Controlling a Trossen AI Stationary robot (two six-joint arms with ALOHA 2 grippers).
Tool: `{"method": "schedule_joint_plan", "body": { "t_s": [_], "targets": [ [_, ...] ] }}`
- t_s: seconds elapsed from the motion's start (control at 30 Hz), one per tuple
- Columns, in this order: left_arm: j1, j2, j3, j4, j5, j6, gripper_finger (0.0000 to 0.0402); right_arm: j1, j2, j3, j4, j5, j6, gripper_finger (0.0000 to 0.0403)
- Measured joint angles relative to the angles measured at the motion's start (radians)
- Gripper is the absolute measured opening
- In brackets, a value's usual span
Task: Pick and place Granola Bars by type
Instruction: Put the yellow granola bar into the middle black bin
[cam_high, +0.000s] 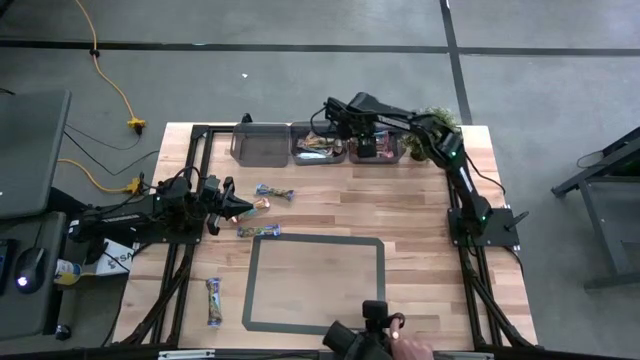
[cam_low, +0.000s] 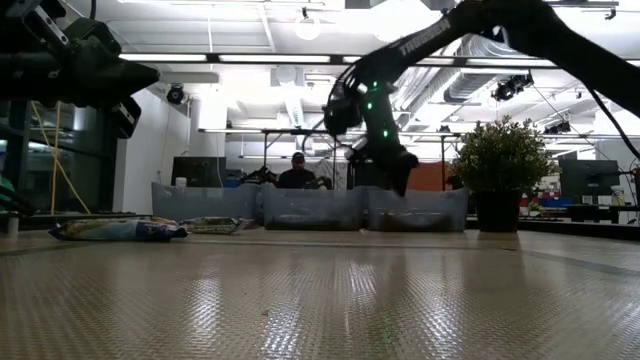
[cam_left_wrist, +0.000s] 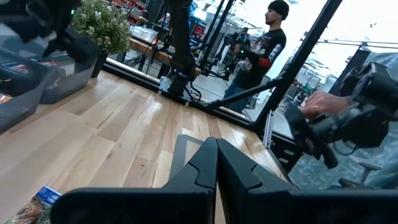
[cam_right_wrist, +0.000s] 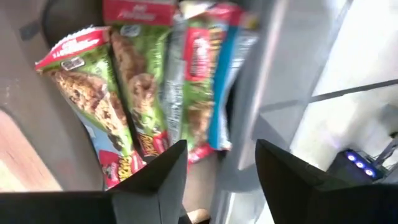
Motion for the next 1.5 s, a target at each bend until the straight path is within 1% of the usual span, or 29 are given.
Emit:
{"method": "schedule_joint_plan", "body": {
  "t_s": [0.13, 0.27, 0.43, 0.57, 0.83, 1.0, 1.2, 1.43, 1.5],
  "targets": [
    [0.0, 0.0, 0.0, 0.0, 0.0, 0.0, 0.0001, 0.003, -0.057, 0.0, 0.032, -0.015, 0.032, 0.0174],
    [0.0, 0.0, 0.0, 0.0, 0.0, 0.0, 0.0001, 0.018, -0.117, 0.0, 0.075, -0.113, 0.11, 0.0173],
    [0.0, 0.0, 0.0, 0.0, 0.0, 0.0, 0.0001, 0.065, -0.174, 0.001, 0.154, -0.242, 0.187, 0.0176],
    [0.0, 0.0, 0.0, 0.0, 0.0, 0.0, 0.0001, 0.113, -0.214, 0.001, 0.189, -0.31, 0.22, 0.0177],
    [0.0, 0.0, 0.0, 0.0, 0.0, 0.0, 0.0001, 0.208, -0.313, 0.001, 0.191, -0.468, 0.287, 0.0177],
    [0.0, 0.0, 0.0, 0.0, 0.0, 0.0, 0.0001, 0.258, -0.381, 0.001, 0.188, -0.519, 0.364, 0.0177],
    [0.0, 0.0, 0.0, 0.0, 0.0, 0.0, 0.0001, 0.311, -0.457, 0.001, 0.159, -0.62, 0.442, 0.0177],
    [0.0, 0.0, 0.0, 0.0, 0.0, 0.0, 0.0001, 0.357, -0.556, 0.0, 0.149, -0.629, 0.502, 0.0177],
    [0.0, 0.0, 0.0, 0.0, 0.0, 0.0, 0.0001, 0.369, -0.607, -0.038, 0.172, -0.614, 0.525, 0.0177]
  ]
}}
